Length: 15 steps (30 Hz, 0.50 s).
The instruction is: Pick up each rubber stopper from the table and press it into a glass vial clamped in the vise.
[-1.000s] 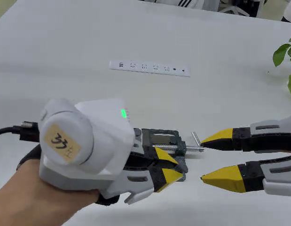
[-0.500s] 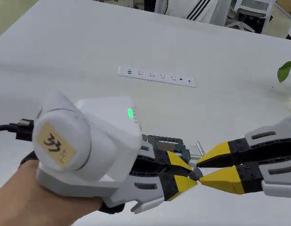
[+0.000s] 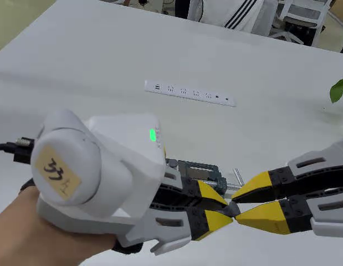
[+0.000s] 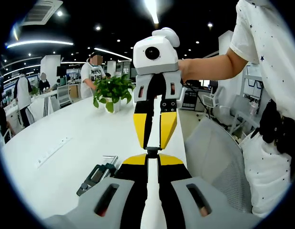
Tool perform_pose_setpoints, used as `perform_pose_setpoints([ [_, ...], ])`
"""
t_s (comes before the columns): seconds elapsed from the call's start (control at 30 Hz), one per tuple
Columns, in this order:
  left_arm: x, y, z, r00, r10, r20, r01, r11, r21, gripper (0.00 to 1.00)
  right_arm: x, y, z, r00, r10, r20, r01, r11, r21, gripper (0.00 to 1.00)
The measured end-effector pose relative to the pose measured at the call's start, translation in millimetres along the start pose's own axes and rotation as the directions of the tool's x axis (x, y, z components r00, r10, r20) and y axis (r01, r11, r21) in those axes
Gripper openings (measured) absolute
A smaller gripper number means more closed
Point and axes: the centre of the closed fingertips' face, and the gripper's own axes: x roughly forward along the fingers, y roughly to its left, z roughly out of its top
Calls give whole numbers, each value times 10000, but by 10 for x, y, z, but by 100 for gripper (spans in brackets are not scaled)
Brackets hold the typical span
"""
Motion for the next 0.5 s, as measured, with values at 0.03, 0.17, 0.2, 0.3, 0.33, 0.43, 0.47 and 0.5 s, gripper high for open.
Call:
perform_pose_setpoints([
  [0.03,-2,-2,-3,10000,-9,-1,9,10000,-1,4,3,9,-1,10000,2,-29,-2,10000,-54,8],
  [0.17,-3,-23,-11,10000,-94,-1,94,10000,-22,4,4,30,-5,9999,48,-95,-49,9999,-97,7],
  [0.2,-4,-24,-12,9999,-103,-1,103,9999,-20,4,3,33,-5,9999,53,-96,-54,10000,-83,7],
  [0.3,-9,-32,-13,9999,-170,0,170,9999,-8,4,2,49,0,9999,98,-113,-99,9998,-152,7],
  [0.33,-9,-35,-14,9998,-188,-3,188,9998,-1,3,2,54,3,9999,103,-126,-106,9997,-203,7],
  [0.43,-10,-49,-21,9997,-257,-49,257,9997,24,4,10,66,-3,9997,146,-207,-151,9996,-221,6],
  [0.47,-10,-48,-26,9997,-254,-67,255,9997,55,4,15,67,-5,9996,123,-240,-130,9995,-298,6],
  [0.5,-10,-49,-35,9996,-270,-93,270,9996,66,4,27,71,-11,9995,106,-300,-116,9994,-335,6],
])
